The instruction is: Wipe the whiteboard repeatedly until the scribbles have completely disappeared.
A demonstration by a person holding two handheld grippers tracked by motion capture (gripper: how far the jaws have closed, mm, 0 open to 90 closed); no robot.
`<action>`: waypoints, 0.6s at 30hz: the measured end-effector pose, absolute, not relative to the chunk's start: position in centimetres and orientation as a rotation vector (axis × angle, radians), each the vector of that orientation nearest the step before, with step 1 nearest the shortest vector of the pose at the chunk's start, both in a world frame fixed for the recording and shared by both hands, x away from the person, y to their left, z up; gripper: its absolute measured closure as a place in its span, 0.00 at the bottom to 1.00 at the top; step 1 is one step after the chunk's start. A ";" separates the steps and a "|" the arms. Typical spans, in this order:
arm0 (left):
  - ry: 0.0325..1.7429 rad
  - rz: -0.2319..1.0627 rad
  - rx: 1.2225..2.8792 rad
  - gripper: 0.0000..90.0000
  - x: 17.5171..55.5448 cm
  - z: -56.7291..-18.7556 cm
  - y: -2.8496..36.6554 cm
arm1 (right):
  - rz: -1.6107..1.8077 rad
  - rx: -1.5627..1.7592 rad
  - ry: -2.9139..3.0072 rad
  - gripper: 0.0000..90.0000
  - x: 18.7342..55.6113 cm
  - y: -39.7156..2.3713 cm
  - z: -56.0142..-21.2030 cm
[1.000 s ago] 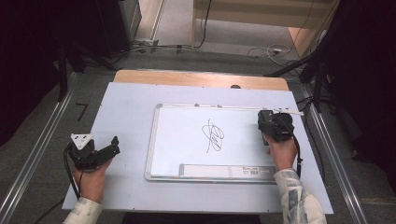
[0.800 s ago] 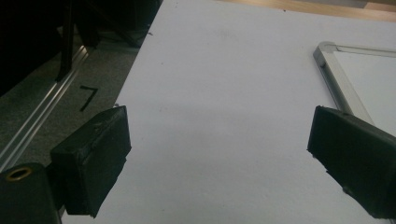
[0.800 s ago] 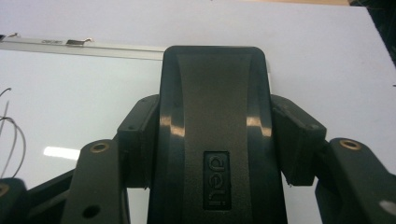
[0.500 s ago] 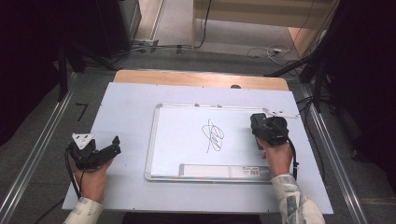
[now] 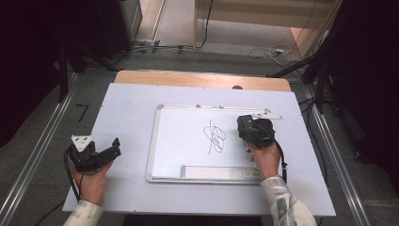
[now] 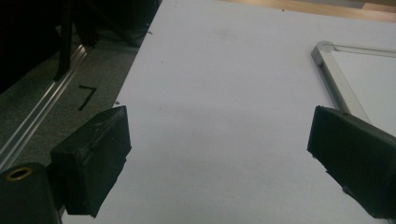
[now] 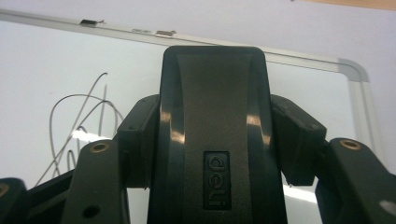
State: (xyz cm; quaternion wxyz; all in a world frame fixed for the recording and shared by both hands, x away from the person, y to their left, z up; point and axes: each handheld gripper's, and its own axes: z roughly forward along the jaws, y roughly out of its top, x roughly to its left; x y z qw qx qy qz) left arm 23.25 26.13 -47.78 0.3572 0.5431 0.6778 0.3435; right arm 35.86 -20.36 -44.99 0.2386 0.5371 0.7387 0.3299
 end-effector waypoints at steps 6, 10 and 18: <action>1.750 0.886 1.405 0.08 23.3 -47.8 26.0 | 0.892 1.439 2.063 0.42 35.9 -18.3 -45.7; 1.748 0.884 1.408 0.08 23.4 -47.8 26.0 | 0.878 1.430 2.084 0.42 36.1 -17.2 -46.4; 1.748 0.883 1.410 0.08 23.3 -47.9 26.0 | 0.857 1.413 2.114 0.42 36.8 -15.5 -47.3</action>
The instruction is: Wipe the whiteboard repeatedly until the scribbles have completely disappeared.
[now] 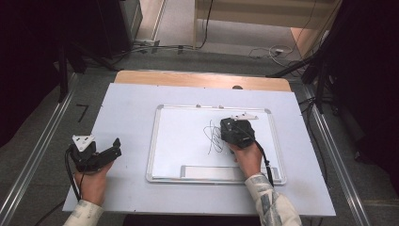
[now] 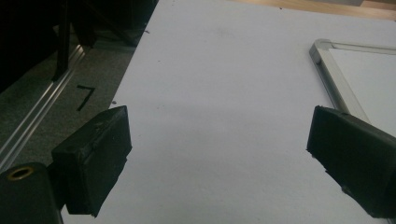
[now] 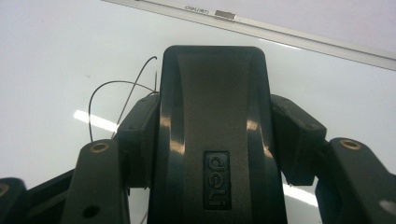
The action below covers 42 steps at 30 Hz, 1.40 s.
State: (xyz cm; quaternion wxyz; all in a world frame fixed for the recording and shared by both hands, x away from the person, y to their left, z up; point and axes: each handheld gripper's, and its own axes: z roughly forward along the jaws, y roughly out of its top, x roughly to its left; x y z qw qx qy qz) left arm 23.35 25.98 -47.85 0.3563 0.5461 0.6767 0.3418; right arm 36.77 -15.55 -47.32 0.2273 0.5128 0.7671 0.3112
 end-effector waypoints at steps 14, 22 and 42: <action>1.743 0.878 1.409 0.08 23.4 -47.8 26.1 | 0.826 1.464 2.124 0.42 38.0 -15.0 -48.7; 1.743 0.879 1.411 0.08 23.4 -47.8 26.0 | 0.837 1.477 2.128 0.42 38.1 -15.1 -48.7; 1.743 0.880 1.411 0.08 23.4 -47.8 26.1 | 0.898 1.474 2.163 0.41 37.6 -15.8 -48.6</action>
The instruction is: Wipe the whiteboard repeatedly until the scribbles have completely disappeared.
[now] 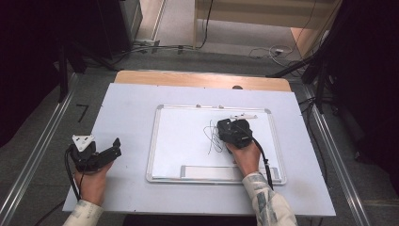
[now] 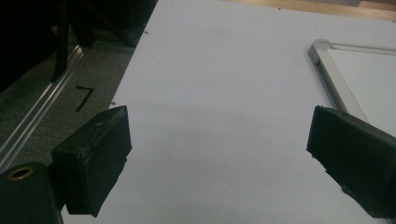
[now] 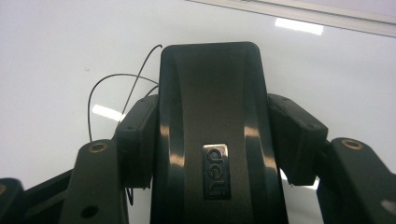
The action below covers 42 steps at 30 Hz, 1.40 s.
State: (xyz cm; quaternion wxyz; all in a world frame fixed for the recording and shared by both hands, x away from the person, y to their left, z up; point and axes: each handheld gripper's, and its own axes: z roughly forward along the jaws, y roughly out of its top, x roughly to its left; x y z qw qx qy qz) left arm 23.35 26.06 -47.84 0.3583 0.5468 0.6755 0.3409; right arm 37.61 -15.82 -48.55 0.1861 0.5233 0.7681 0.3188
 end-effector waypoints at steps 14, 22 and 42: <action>1.740 0.881 1.420 0.08 23.5 -47.8 25.9 | 0.873 1.443 2.144 0.42 36.7 -15.0 -48.5; 1.732 0.877 1.426 0.08 23.5 -47.8 25.8 | 0.876 1.424 2.166 0.42 36.0 -12.7 -48.6; 1.737 0.877 1.422 0.08 23.5 -47.8 25.9 | 0.915 1.314 2.247 0.42 33.9 -8.3 -48.8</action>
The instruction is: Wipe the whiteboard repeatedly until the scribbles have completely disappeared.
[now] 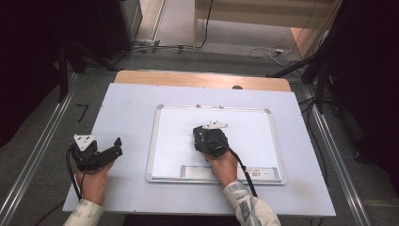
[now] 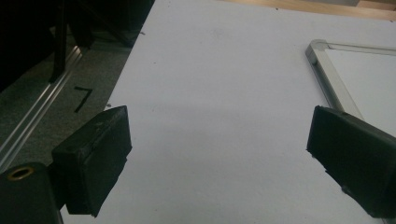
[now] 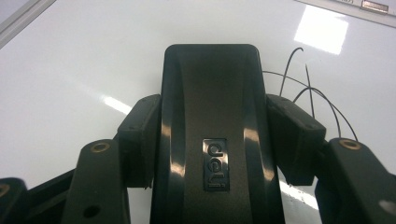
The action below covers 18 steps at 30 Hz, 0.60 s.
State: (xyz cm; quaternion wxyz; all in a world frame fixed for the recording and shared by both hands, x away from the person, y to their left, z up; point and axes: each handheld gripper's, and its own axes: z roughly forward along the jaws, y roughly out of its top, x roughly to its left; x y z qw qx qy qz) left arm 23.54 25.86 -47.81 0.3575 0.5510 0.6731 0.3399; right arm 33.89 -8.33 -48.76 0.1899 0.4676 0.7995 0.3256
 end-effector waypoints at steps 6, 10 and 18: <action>1.740 0.877 1.413 0.08 23.4 -47.8 26.0 | 0.903 1.318 2.233 0.42 35.1 -9.1 -48.7; 1.745 0.873 1.415 0.08 23.4 -47.9 26.2 | 0.896 1.358 2.204 0.42 36.2 -10.4 -48.6; 1.750 0.875 1.405 0.08 23.3 -47.9 26.3 | 0.861 1.420 2.149 0.42 37.9 -13.2 -48.5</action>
